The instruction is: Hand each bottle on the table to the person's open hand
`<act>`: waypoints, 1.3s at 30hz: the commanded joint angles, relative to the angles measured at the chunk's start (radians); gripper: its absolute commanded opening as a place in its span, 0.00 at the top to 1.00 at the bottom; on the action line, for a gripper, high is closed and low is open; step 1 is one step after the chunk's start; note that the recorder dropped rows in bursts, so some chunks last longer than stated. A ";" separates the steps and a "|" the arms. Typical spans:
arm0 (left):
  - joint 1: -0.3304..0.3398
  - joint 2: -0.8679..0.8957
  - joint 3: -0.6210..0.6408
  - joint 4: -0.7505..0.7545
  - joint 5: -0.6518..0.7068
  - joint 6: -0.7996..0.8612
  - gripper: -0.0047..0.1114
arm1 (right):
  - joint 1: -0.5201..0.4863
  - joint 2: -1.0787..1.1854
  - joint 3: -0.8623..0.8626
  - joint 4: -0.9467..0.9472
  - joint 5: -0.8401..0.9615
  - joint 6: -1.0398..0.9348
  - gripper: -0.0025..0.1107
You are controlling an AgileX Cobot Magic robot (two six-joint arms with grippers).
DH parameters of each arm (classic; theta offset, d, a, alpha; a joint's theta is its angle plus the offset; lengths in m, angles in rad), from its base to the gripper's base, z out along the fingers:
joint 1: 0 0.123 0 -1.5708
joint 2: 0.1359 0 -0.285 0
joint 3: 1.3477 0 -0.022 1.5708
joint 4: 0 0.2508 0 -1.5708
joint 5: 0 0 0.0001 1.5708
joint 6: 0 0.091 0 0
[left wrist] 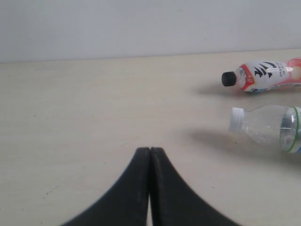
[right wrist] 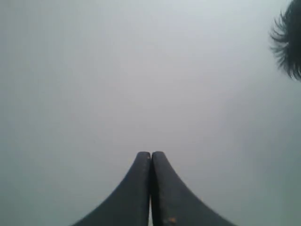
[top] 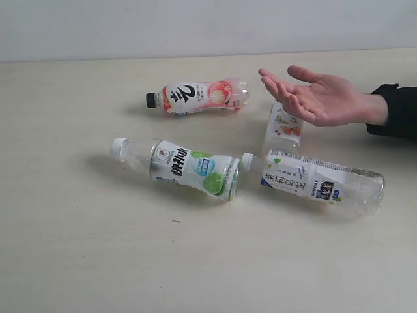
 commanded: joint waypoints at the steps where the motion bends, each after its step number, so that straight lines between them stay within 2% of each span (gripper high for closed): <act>1: 0.002 -0.005 0.003 0.003 -0.007 -0.003 0.94 | -0.004 0.120 -0.175 -0.106 0.051 0.013 0.98; 2: 0.002 -0.005 0.003 0.003 -0.007 -0.003 0.94 | -0.004 0.184 -0.244 -0.186 0.148 0.006 0.98; 3: 0.002 -0.005 0.003 0.003 -0.007 -0.003 0.94 | -0.004 0.290 -0.352 -0.352 0.292 0.010 0.98; 5: 0.002 -0.005 0.003 0.003 -0.007 -0.003 0.94 | -0.004 0.454 -0.513 -0.499 0.526 0.007 0.98; 8: 0.002 -0.005 0.003 0.003 -0.007 -0.003 0.94 | -0.004 0.625 -0.653 -0.496 0.710 -0.139 0.98; 10: 0.002 -0.005 0.003 0.003 -0.007 -0.003 0.94 | -0.004 0.726 -0.725 -0.425 0.819 -0.295 0.98; 14: 0.002 -0.005 0.003 0.003 -0.007 -0.003 0.94 | -0.004 0.954 -0.897 -0.123 1.092 -0.725 0.98; 17: 0.002 -0.005 0.003 0.003 -0.007 -0.003 0.94 | -0.004 1.161 -1.061 0.143 1.463 -1.036 0.98; 19: 0.002 -0.005 0.003 0.003 -0.007 -0.003 0.94 | 0.008 1.278 -1.131 0.223 1.652 -1.116 0.95; 21: 0.002 -0.005 0.003 0.003 -0.007 -0.003 0.94 | 0.052 1.378 -1.173 0.206 1.652 -1.109 0.86; 24: 0.002 -0.005 0.003 0.003 -0.007 -0.003 0.94 | 0.137 1.478 -1.176 0.090 1.652 -1.109 0.70; 27: 0.002 -0.005 0.003 0.003 -0.007 -0.003 0.94 | 0.232 1.568 -1.176 -0.015 1.638 -1.109 0.59; 33: 0.002 -0.005 0.003 0.003 -0.007 -0.003 0.94 | 0.359 1.684 -1.176 -0.079 1.585 -1.108 0.47; 39: 0.002 -0.005 0.003 0.003 -0.007 -0.003 0.94 | 0.404 1.738 -1.176 -0.140 1.510 -1.137 0.36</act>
